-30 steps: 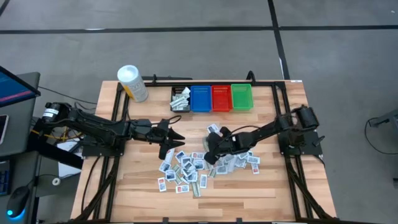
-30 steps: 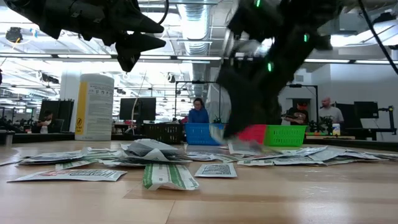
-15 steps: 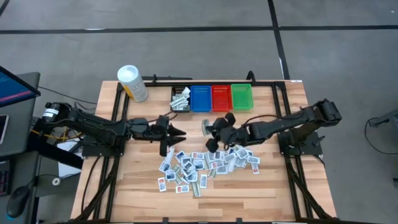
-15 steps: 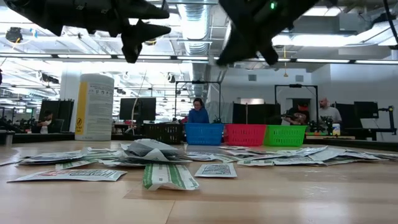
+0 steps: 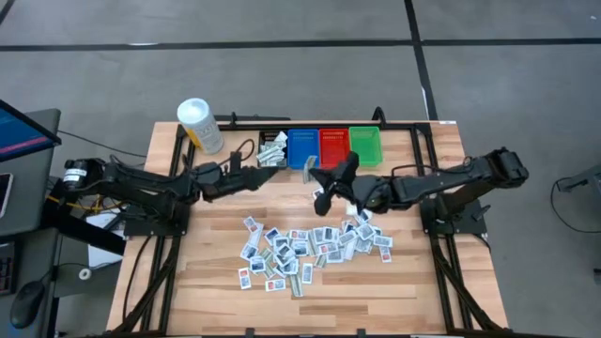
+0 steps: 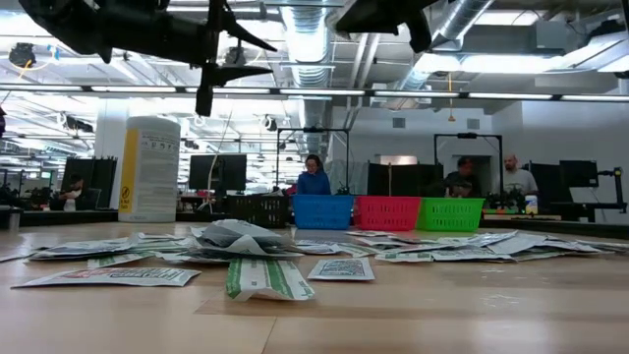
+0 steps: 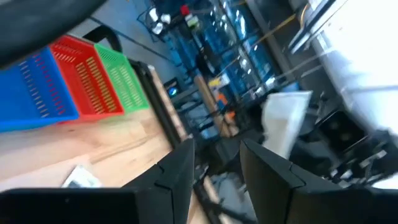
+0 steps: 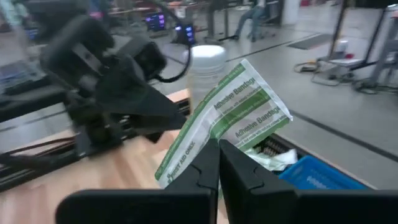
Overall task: Pick & Place First Aid Supplies
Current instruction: Put the green bandage pack in the black bin
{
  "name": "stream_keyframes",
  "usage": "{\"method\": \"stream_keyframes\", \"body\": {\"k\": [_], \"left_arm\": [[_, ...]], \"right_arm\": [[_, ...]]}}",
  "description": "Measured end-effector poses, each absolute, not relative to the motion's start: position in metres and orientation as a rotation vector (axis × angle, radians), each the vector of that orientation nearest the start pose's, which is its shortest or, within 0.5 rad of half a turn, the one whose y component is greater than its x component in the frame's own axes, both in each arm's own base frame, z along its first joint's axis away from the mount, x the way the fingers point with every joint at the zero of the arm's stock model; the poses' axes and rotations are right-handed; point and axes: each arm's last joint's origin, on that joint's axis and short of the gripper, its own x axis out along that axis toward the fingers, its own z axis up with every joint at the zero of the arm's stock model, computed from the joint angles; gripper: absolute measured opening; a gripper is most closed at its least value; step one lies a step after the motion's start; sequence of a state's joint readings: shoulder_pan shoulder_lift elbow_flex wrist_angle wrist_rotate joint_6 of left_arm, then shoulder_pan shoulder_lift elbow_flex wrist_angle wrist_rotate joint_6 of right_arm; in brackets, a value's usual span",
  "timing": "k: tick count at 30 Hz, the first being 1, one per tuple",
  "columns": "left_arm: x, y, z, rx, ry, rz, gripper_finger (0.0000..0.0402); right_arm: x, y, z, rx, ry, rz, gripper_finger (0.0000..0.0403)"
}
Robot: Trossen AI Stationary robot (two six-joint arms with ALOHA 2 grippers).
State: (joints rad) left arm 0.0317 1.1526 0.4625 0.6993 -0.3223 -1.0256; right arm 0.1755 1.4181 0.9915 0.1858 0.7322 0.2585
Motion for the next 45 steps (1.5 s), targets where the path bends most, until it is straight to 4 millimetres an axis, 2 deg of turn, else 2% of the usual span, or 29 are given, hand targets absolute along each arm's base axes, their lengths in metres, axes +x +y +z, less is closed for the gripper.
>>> {"method": "stream_keyframes", "body": {"k": [6,12,21,33,45], "left_arm": [[0.234,0.025,0.244,-1.028,-0.285,0.306,0.0131],[0.238,0.03,0.256,-1.01,-0.322,0.31,0.0131],[0.249,0.031,0.252,-0.935,-0.269,0.318,0.0131],[0.251,0.021,0.253,-0.671,-0.221,0.302,0.0131],[0.251,0.015,0.254,-0.617,-0.217,0.277,0.0131]], "right_arm": [[0.324,0.021,0.299,0.146,0.152,-0.595,0.0],[0.343,0.016,0.298,0.161,0.171,-0.528,0.0],[0.366,0.014,0.295,0.144,0.254,-0.499,0.0],[0.37,0.015,0.292,0.147,0.289,-0.48,0.0],[0.371,0.015,0.292,0.15,0.282,-0.477,0.0]]}}
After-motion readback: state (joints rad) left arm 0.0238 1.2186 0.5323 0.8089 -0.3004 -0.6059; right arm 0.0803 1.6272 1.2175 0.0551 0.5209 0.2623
